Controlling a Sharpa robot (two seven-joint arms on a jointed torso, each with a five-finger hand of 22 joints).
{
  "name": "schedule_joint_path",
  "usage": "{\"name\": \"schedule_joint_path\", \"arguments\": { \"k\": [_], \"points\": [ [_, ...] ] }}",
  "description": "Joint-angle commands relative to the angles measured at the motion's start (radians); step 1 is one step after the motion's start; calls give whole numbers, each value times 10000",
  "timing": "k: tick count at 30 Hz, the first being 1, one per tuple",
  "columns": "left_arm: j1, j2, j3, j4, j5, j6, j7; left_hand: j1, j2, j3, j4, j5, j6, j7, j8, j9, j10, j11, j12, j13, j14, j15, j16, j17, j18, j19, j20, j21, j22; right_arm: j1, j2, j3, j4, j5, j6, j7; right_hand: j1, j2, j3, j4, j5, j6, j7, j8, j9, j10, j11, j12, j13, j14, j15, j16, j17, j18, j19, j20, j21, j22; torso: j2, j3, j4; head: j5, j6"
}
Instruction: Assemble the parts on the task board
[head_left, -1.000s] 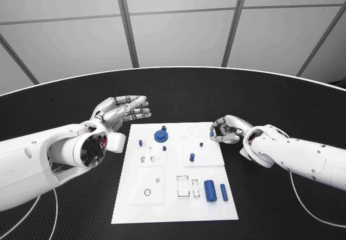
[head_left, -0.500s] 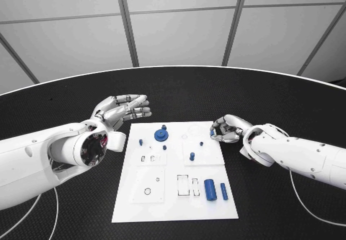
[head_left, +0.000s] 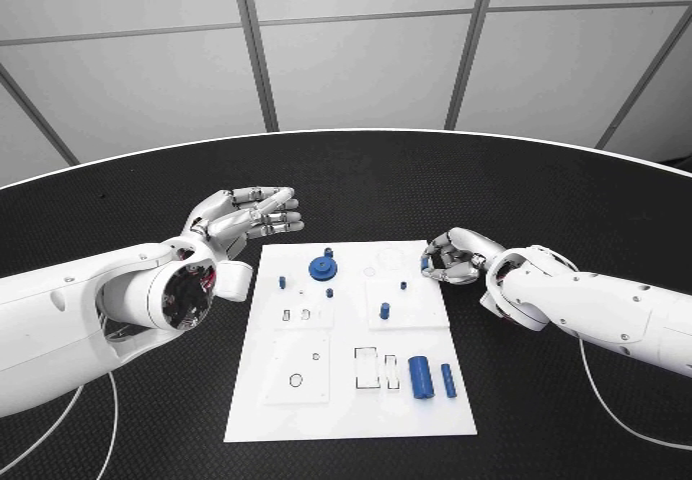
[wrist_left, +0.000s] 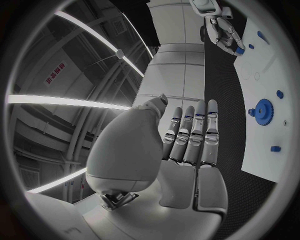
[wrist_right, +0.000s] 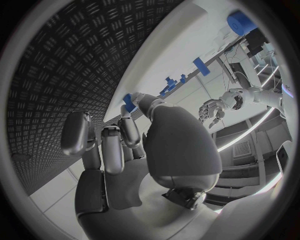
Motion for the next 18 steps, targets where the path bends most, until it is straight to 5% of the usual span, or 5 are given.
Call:
{"name": "schedule_joint_path", "arguments": {
  "k": [1, 18],
  "points": [
    [0, -4, 0, 2, 0, -3, 1, 22, -88, -12, -3, -42, -29, 350, -41, -12, 56, 44, -47, 3, -66, -19, -24, 10, 125, 7, 64, 5, -10, 0, -1, 0, -5, 0, -60, -1, -14, 139, 84, 2, -13, 148, -41, 112, 42, 79, -44, 77, 28, 909, -84, 55, 2057, -42, 63, -39, 43, 29, 5, 0, 4, -2, -12],
    [0, 6, 0, -55, 0, 8, -6, 22, -88, -12, -3, -42, -29, 350, -41, -12, 56, 44, -47, 3, -66, -19, -24, 10, 125, 7, 64, 5, -10, -1, -135, 38, 428, 0, -795, 76, -19, 546, 222, -95, 45, 448, -227, 400, 222, 289, -212, 253, 219, 935, -231, 96, 2163, -75, 151, -170, 172, 204, -44, -1, -26, 2, -5]
  ]
}}
